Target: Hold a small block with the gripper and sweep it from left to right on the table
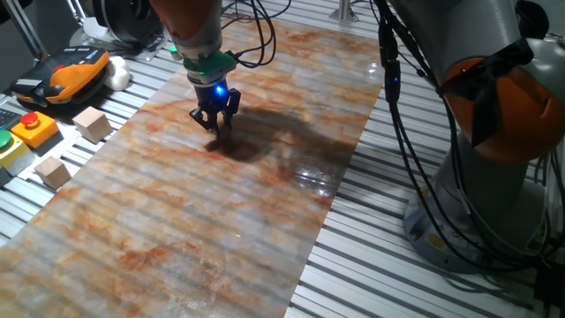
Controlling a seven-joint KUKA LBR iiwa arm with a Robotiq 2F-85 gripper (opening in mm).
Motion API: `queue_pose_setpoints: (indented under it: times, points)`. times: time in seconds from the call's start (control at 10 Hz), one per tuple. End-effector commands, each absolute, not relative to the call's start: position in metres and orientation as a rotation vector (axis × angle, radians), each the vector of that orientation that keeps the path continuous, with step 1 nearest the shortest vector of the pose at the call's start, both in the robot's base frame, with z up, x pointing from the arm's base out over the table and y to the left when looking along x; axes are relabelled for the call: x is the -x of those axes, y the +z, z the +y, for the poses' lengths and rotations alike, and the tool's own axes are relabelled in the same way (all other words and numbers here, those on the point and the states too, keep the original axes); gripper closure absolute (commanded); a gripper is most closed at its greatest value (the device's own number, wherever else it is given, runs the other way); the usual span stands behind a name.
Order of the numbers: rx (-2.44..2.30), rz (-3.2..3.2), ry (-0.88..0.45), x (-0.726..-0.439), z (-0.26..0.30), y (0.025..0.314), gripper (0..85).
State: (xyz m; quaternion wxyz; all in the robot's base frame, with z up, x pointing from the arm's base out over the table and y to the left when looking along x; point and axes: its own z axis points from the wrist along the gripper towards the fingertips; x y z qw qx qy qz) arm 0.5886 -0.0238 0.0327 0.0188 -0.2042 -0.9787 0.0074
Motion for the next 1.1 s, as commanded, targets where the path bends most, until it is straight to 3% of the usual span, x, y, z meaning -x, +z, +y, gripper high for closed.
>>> queue_pose_setpoints:
  times: [0.0,1.0]
  points:
    - [0.637,-3.038,0.023,-0.589,-0.023,0.033,85.0]
    - [0.659,-3.029,0.019,-0.59,-0.012,0.029,85.0]
